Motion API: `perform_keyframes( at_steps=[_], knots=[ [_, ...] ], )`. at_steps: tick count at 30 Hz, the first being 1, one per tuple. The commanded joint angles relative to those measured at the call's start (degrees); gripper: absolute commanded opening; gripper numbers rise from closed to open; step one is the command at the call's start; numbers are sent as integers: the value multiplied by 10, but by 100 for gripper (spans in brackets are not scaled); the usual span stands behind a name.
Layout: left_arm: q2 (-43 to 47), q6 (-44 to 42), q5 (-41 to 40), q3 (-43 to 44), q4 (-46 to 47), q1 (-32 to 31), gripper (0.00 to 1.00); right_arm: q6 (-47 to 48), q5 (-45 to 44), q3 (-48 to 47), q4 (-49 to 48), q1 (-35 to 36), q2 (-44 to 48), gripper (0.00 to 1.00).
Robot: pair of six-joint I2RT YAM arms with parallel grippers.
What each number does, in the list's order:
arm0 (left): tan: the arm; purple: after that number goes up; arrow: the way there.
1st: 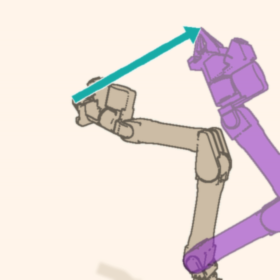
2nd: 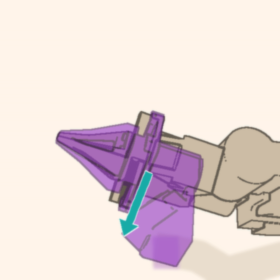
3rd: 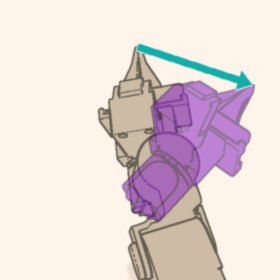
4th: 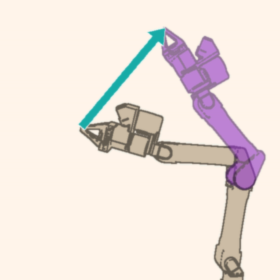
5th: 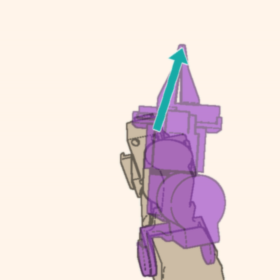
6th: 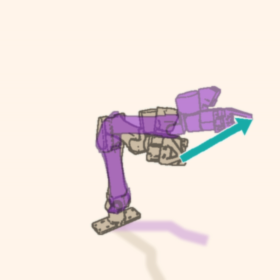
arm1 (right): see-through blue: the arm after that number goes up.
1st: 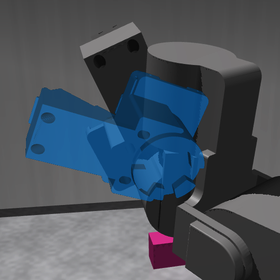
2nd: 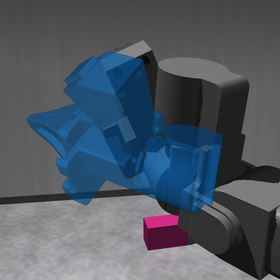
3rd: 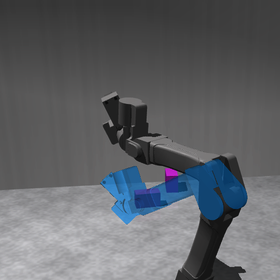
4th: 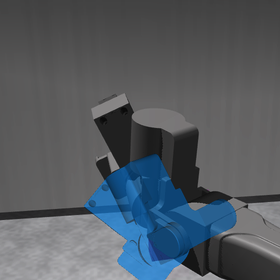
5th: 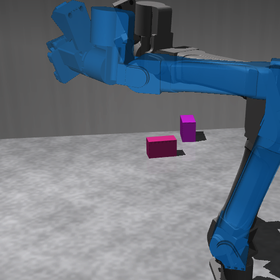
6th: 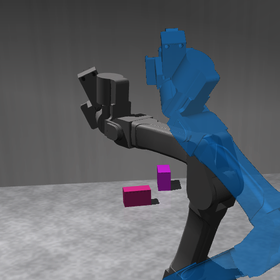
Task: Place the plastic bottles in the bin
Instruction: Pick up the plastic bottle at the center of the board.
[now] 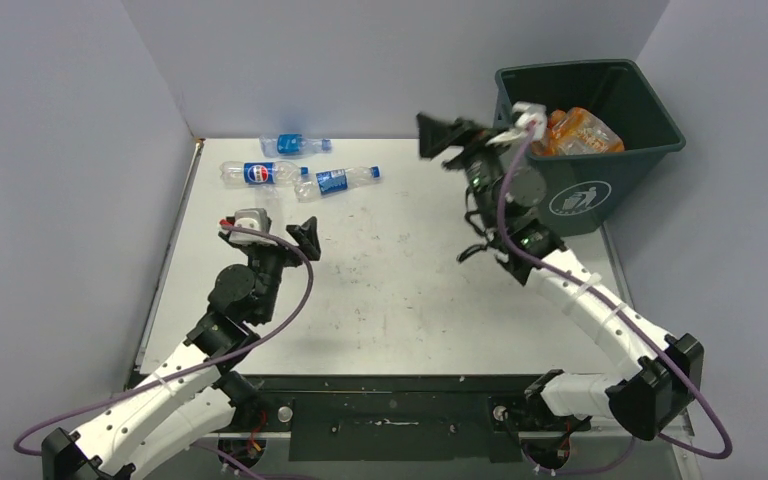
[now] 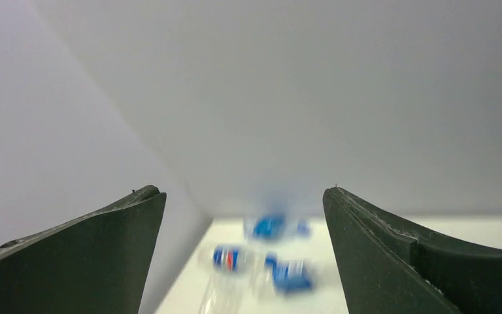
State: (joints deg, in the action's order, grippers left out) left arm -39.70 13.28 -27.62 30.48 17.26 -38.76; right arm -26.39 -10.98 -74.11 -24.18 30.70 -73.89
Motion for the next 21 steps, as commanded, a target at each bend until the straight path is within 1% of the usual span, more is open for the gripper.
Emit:
perform_keyframes(
  at_steps=[1, 3, 4, 6, 8, 10, 12, 14, 15, 16, 18, 21],
  knots=[
    [-16, -107, -225, 63, -60, -34, 96, -53, 37, 164, -34, 85, 21, 96],
    [-36, -152, -271, 78, -78, -56, 96, -68, 33, 204, -15, 111, 21, 96],
    [-48, -149, -285, 94, -109, -59, 96, -72, 31, 217, -3, 120, 20, 96],
    [-71, -98, -296, 127, -187, -57, 96, -81, 18, 248, 6, 137, 21, 96],
    [-94, -60, -279, 141, -239, -38, 96, -88, 12, 290, -8, 146, 26, 96],
    [-124, 8, -209, 162, -303, 22, 96, -99, 13, 323, -33, 149, 30, 96],
    [-159, 89, -87, 179, -355, 124, 96, -106, 20, 344, -39, 150, 29, 96],
    [-196, 142, 22, 182, -372, 224, 96, -108, 37, 354, -39, 150, 21, 97],
    [-214, 155, 51, 181, -370, 251, 96, -109, 51, 357, -36, 150, 15, 97],
    [-231, 155, 62, 182, -365, 268, 96, -108, 67, 358, -36, 150, 7, 97],
    [-262, 132, 67, 185, -337, 282, 96, -112, 100, 367, -46, 151, -12, 96],
    [-313, 95, 87, 195, -290, 299, 96, -122, 147, 391, -88, 166, -40, 95]
  ],
)
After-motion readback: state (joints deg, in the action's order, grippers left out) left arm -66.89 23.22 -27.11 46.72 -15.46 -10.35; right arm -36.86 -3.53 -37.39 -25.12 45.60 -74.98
